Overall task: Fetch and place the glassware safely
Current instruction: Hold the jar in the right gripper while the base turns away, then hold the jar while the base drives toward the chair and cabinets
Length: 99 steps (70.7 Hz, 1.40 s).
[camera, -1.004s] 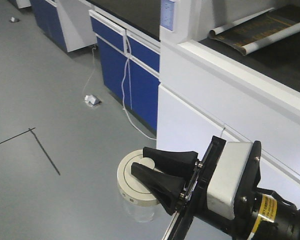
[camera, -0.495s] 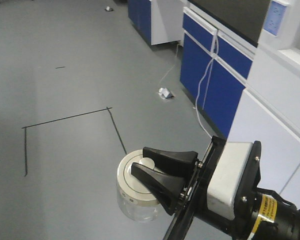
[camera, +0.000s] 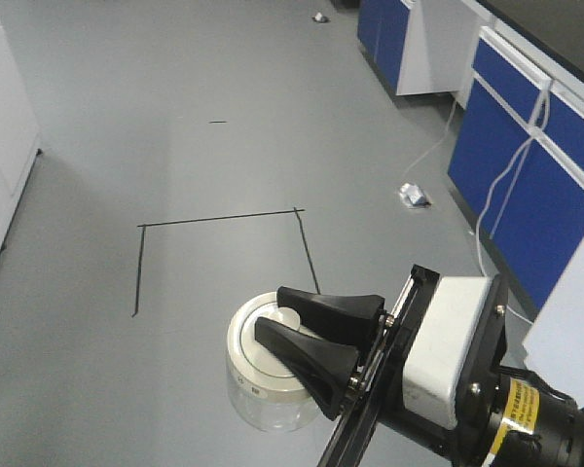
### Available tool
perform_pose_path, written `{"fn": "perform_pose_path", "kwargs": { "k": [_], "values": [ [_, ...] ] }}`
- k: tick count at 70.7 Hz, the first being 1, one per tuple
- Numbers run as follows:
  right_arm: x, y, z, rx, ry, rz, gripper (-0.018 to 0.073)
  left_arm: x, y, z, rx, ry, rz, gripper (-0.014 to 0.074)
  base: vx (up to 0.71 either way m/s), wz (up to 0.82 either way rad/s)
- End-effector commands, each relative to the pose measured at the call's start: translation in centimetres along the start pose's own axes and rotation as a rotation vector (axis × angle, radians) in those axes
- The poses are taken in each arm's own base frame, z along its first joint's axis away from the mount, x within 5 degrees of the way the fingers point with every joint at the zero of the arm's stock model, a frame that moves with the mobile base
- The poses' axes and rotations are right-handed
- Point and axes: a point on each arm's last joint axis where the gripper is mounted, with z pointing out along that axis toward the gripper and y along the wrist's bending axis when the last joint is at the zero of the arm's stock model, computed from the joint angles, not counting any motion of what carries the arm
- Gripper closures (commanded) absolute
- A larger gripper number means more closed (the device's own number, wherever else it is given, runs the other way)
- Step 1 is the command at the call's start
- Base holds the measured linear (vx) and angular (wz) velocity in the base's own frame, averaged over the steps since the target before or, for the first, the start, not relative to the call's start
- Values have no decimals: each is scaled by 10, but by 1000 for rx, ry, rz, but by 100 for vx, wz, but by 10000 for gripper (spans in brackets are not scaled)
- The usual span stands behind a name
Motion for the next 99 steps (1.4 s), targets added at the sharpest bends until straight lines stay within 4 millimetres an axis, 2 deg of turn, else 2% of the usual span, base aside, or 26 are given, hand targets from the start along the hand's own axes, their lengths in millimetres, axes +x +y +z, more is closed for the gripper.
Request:
{"fn": "perform_pose_path", "kwargs": {
  "k": [1, 45, 99],
  "values": [
    [-23, 0, 0, -9, -155, -5, 560, -16, 0, 0, 0, -99, -15, 603, 9, 25],
    [-23, 0, 0, -9, -156, -5, 560, -16, 0, 0, 0, -99, -15, 603, 19, 13],
    [-23, 0, 0, -8, -149, -5, 560, -16, 0, 0, 0, -99, -15, 603, 43, 4]
  ]
}}
